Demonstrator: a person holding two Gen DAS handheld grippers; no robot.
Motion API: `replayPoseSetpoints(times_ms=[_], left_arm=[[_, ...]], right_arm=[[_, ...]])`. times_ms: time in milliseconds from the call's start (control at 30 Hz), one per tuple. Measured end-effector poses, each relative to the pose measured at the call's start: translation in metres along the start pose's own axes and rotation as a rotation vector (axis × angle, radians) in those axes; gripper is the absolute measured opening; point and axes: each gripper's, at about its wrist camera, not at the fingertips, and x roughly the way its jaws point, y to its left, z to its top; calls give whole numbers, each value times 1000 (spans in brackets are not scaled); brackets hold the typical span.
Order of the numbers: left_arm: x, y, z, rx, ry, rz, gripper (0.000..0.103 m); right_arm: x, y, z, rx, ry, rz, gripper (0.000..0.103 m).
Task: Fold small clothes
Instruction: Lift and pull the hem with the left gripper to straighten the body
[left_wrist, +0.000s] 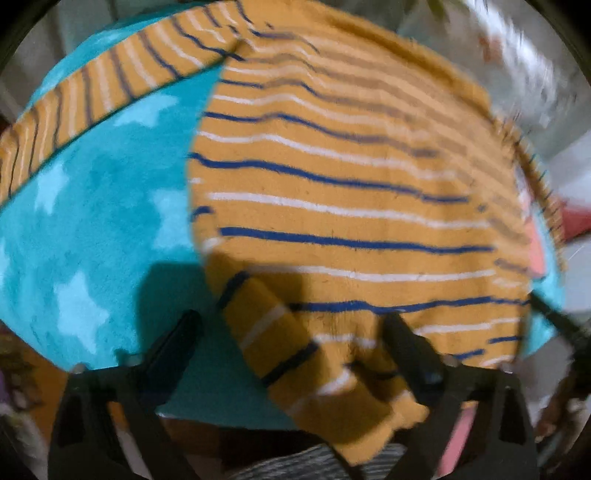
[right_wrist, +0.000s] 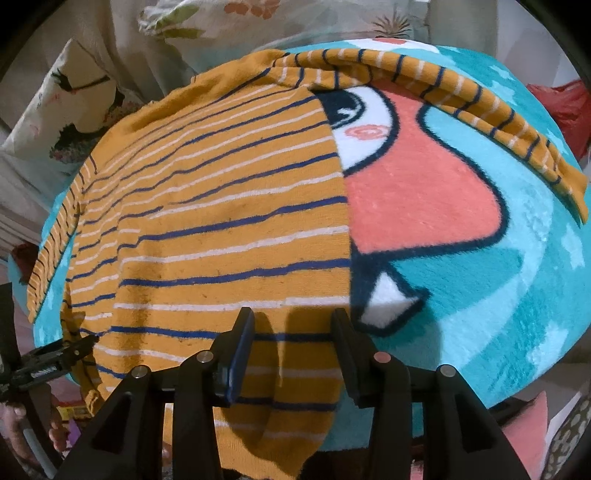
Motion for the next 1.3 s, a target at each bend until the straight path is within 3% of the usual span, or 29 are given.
replayPoseSetpoints(times_ms=[100, 233, 333, 400, 433, 567, 633, 733, 833, 867, 900, 1100, 1300], left_arm=[[-14, 17, -11, -38, -37, -25, 89], [-13, 20, -26, -74, -16, -80, 89], [-6, 10, -34, -81, 11, -124, 89], [-4, -1, -41, -63, -2, -104, 88], [-5, -7, -46, -47, -13, -90, 82], [-10, -8, -52, -48, -21, -92, 25], [-11, -5, -54, -71, -23, -80, 18], [-15, 12, -59, -136, -24, -111, 13], [-18, 23, -61, -180, -34, -104, 11], [-20, 25, -63, -188, -38, -103, 10], [-23, 28, -65, -195, -43, -102, 9], [-38, 39, -83, -228, -69, -111, 8], [-50, 43, -100, -236, -70, -124, 8]], right_arm=[[-9, -13, -10, 28, -16, 1, 47], [-9, -34, -28, 83, -1, 30, 47], [-11, -43, -41, 119, -6, 96, 47], [-12, -43, -47, 130, 3, 144, 47], [-12, -41, -50, 131, 8, 156, 47], [-14, -33, -67, 122, 25, 203, 47], [-14, -29, -76, 127, 40, 234, 47], [-8, -22, -85, 135, 83, 270, 47], [-9, -16, -86, 110, 72, 266, 45], [-10, -17, -85, 101, 68, 289, 18], [-8, -16, -83, 101, 80, 309, 10], [-27, -25, -89, 105, 76, 395, 8], [-42, -42, -102, 123, 79, 421, 7]])
